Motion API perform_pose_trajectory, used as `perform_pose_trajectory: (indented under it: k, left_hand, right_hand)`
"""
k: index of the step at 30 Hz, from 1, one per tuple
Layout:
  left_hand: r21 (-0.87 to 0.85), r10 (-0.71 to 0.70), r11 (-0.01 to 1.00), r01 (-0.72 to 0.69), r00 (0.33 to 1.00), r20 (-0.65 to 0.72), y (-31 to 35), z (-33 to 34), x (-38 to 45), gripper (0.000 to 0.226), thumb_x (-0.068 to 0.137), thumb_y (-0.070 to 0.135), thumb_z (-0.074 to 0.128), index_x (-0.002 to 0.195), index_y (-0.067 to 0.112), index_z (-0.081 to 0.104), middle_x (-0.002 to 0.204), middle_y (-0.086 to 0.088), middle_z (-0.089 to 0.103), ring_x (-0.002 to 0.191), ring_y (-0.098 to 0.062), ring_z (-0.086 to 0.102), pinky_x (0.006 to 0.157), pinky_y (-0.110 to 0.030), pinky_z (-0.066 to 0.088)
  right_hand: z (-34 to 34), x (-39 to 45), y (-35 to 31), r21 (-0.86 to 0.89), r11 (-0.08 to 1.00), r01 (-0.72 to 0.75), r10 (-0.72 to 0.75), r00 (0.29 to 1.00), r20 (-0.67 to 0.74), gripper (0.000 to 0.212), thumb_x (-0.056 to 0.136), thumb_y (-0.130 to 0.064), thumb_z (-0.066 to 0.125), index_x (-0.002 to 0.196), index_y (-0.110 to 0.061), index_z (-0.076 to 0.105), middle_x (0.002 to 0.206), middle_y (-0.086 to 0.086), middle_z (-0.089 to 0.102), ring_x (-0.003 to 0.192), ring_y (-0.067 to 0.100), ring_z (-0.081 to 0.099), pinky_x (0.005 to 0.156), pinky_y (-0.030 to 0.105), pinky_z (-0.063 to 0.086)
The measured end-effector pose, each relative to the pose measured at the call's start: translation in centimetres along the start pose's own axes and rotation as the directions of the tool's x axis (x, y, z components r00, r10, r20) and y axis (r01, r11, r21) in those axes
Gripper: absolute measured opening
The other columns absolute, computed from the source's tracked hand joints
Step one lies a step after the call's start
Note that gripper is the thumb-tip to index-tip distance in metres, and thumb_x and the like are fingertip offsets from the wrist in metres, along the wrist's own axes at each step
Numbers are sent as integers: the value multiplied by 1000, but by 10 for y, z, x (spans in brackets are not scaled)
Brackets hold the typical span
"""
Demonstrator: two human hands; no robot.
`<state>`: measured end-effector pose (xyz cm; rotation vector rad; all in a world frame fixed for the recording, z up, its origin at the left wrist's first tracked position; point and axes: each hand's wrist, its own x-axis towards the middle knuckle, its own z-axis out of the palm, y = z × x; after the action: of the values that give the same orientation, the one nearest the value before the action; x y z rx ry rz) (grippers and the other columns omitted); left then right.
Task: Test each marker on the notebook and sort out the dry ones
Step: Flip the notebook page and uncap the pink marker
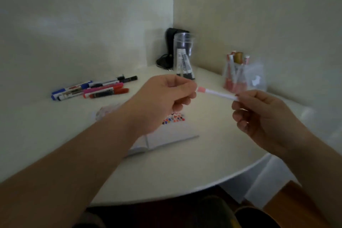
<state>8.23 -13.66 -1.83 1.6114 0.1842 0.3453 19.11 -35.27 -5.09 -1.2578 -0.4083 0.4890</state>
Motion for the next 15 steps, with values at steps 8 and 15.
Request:
perform_pose_trajectory:
  k: [8, 15]
  left_hand:
    - [-272, -189, 932, 240, 961, 202, -104, 224, -63, 8, 98, 21, 70, 96, 16, 77, 77, -4, 64, 70, -13, 57, 67, -28, 48]
    - [57, -681, 727, 685, 708, 188, -251, 303, -77, 18, 103, 17, 59, 110, 11, 75, 73, -3, 58, 61, -13, 50, 62, -26, 46]
  right_hand:
    - [-155, -127, 35, 289, 952, 98, 71, 849, -523, 20, 102, -20, 56, 83, -17, 61, 61, -2, 52, 49, 9, 49, 40, 16, 38]
    - [-245, -194, 221, 304, 914, -267, 403, 526, -749, 13, 101, -9, 62, 105, 0, 70, 75, 12, 64, 50, 18, 53, 43, 27, 42]
